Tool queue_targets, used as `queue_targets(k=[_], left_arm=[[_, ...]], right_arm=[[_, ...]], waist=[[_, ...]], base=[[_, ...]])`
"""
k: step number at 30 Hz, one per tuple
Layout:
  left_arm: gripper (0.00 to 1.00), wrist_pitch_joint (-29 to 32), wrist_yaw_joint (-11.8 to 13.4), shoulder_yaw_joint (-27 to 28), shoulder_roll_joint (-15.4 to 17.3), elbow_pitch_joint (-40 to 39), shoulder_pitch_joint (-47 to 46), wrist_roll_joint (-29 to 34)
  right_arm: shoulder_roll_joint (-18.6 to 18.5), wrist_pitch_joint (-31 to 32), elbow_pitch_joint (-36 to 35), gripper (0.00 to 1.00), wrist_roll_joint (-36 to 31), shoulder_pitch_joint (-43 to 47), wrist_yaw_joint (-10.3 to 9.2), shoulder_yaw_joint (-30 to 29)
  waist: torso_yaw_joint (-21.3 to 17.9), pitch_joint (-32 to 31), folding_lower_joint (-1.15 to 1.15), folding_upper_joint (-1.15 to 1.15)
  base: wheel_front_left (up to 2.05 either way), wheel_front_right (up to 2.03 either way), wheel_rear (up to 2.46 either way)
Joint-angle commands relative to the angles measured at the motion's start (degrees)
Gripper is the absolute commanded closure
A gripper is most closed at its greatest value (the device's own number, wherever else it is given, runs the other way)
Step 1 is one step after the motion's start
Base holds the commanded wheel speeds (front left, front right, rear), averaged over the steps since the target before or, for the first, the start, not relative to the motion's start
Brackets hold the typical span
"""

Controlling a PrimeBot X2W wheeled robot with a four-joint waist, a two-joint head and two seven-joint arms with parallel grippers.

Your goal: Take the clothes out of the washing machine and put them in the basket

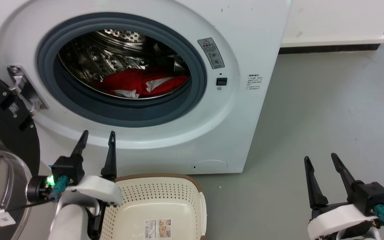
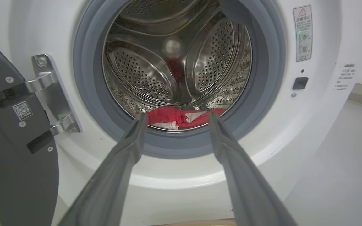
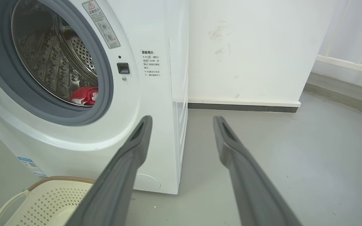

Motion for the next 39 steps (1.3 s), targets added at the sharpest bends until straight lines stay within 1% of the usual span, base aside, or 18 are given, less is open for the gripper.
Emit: queue_targets(k=[1,10,11,12,21,29,34,36,39], left_arm=[[0.00,-0.15,0.18,0.03,0.97,0.87,-2.70,0.55],[0.00,-0.14,-0.01,-0.47,7.51,7.78,-15.03,0.67],[0.00,-0.14,-0.01,-0.47,7.51,7.78,-15.03,0.67],[0.00,-0.15,-0.02,-0.69,8.30,8.79,-16.57,0.63],[0.00,0.67,-0.05,-4.48,15.49,18.06,-29.23,0.45],[0.00,4.14,-0.05,-7.37,21.06,23.93,-38.58,-0.12],[0.00,7.36,-0.05,-9.59,24.96,26.98,-45.29,0.39],[0.00,9.03,-0.06,-10.50,25.87,27.82,-47.44,0.74],[0.00,11.20,-0.03,-11.93,28.60,29.83,-51.37,0.73]], right_arm=[[0.05,-0.39,-0.53,0.00,0.14,-1.26,-0.04,0.44],[0.06,-2.50,0.20,0.00,1.95,-5.74,-0.04,2.93],[0.06,-2.50,0.20,0.00,1.95,-5.74,-0.04,2.93],[0.06,-2.79,0.45,0.00,2.32,-6.25,-0.04,3.16],[0.08,-5.59,3.30,0.00,5.34,-11.02,-0.04,6.08],[0.09,-6.54,5.58,0.00,8.36,-14.42,-0.04,9.27],[0.09,-6.56,5.18,0.00,10.15,-15.42,-0.04,10.51],[0.08,-6.57,5.00,0.00,10.83,-15.69,-0.04,11.16],[0.11,-6.57,4.64,0.00,11.68,-15.97,-0.04,12.15]], waist=[[-1.94,3.16,0.00,0.00],[-7.40,12.64,0.00,0.00],[-7.40,12.64,0.00,0.00],[-7.95,13.63,0.00,0.00],[-12.96,22.47,0.00,0.00],[-16.95,27.79,0.00,0.00],[-19.16,30.18,0.00,0.00],[-20.00,30.98,0.00,0.00],[-21.41,32.05,0.00,0.00]], base=[[0.00,0.00,0.00],[0.00,0.00,0.00],[0.00,0.00,0.00],[0.00,0.00,0.00],[0.00,0.00,0.00],[0.00,0.00,0.00],[0.00,0.00,0.00],[0.00,0.00,0.00],[0.00,0.00,0.00]])
